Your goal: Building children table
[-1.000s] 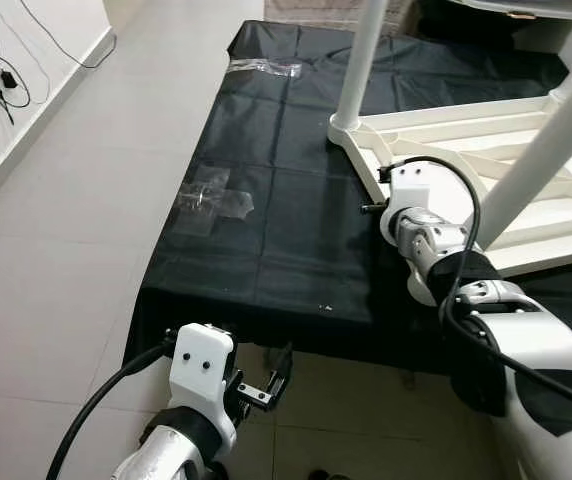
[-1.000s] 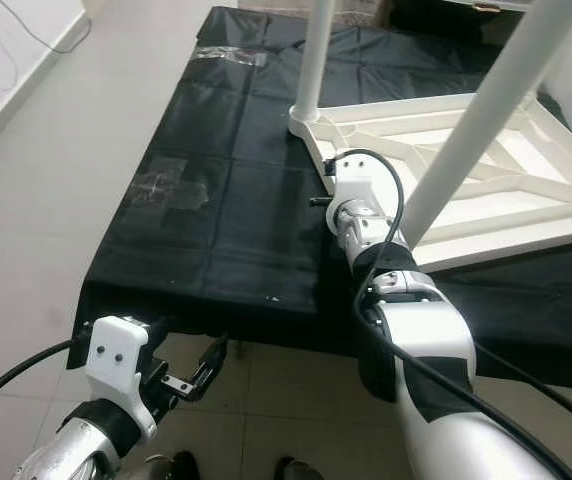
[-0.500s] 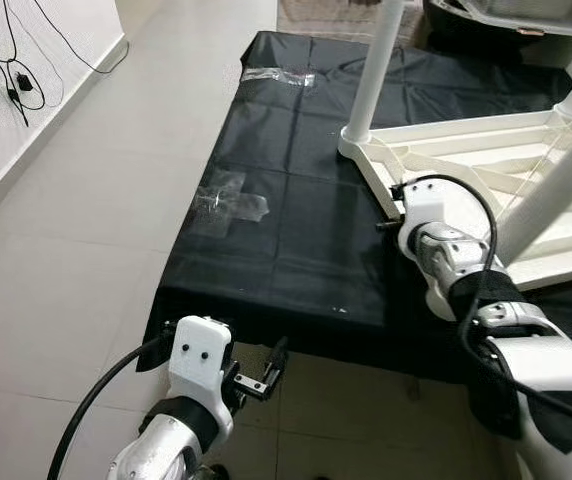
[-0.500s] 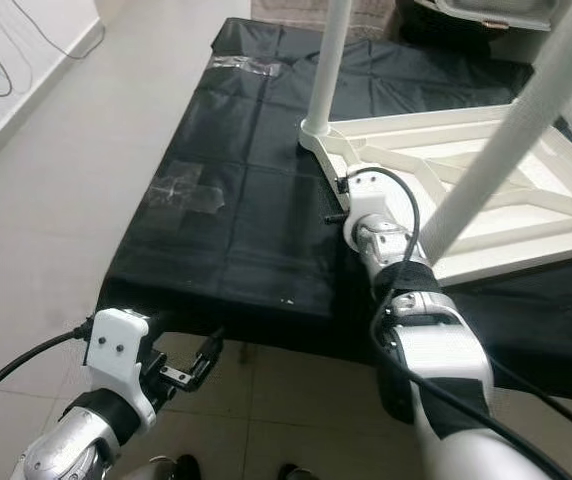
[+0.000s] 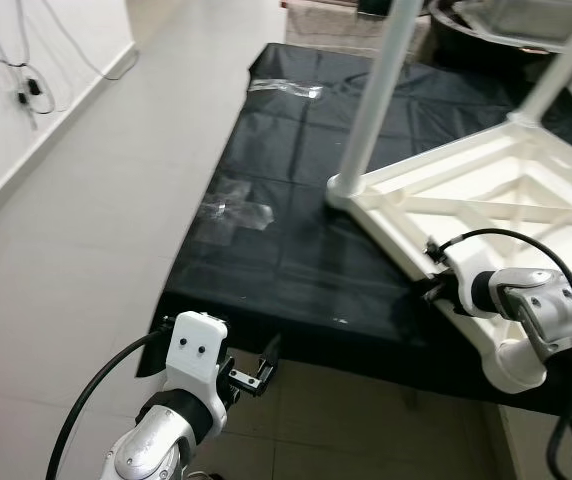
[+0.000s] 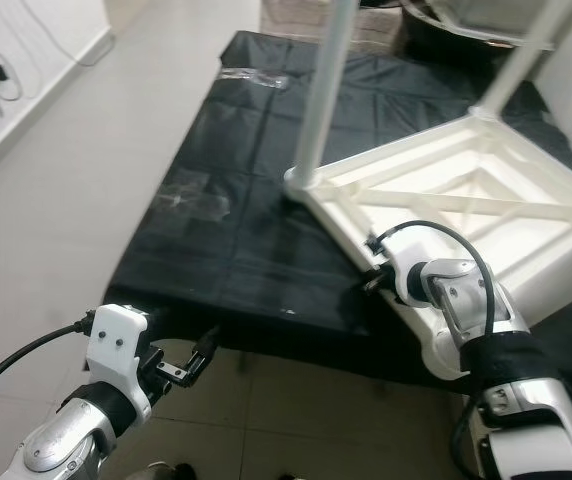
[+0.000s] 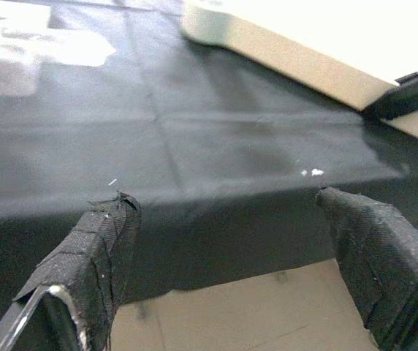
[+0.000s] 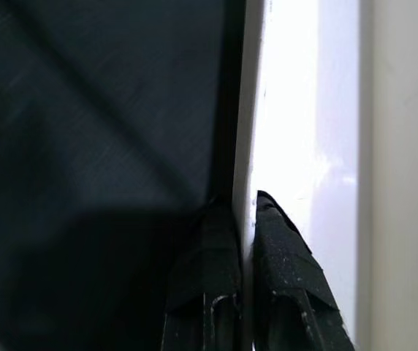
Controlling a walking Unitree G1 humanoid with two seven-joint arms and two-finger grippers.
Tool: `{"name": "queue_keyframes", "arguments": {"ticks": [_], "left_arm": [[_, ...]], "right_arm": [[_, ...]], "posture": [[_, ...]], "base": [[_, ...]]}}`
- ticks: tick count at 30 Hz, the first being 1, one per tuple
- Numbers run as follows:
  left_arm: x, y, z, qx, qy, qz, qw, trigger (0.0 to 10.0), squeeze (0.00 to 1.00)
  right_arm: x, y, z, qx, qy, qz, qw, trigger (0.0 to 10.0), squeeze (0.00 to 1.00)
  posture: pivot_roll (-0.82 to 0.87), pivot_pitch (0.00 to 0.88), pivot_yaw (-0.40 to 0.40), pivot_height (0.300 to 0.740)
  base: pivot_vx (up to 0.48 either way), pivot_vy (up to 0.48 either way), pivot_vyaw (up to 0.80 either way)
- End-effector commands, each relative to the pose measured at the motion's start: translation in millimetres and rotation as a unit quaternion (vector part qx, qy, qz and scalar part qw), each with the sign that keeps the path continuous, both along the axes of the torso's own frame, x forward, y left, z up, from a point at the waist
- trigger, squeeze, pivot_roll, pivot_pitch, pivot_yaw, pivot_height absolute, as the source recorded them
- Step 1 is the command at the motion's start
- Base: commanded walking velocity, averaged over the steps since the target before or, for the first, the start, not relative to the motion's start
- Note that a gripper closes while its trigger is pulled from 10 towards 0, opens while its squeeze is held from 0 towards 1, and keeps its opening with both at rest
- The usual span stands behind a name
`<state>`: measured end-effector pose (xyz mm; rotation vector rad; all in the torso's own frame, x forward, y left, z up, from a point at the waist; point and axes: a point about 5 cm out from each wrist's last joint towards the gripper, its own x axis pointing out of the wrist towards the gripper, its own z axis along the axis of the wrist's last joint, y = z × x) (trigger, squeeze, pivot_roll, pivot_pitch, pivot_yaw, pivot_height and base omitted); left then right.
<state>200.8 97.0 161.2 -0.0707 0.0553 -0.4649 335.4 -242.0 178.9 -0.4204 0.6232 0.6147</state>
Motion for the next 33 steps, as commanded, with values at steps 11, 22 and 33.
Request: {"name": "queue_keyframes", "arguments": {"ticks": [11,22,33], "left_arm": [[-1.6,-0.1,-5.6,0.0,0.008,-0.007,1.0,10.0,0.0],[-2.8,-1.7,-5.8,-0.002,0.006,-0.01,1.0,10.0,0.0],[-2.3,-3.4,-5.1,-0.004,0.004,-0.01,1.0,10.0,0.0]], "right_arm": [[-42.8,38.9,-17.3,0.0,0.1,0.277,0.956,0.0,0.0],[-42.8,64.5,-15.1,-0.035,0.086,0.386,0.918,0.0,0.0],[-27.3,132.1,4.2,-0.022,-0.012,0.455,0.89,0.0,0.0]], "posture": [[0.16,0.192,-0.031,0.74],[0.16,0.184,-0.04,0.74],[0.16,0.19,-0.045,0.74]], "base": [[0.0,0.0,0.0],[0.0,0.0,0.0],[0.0,0.0,0.0]]}}
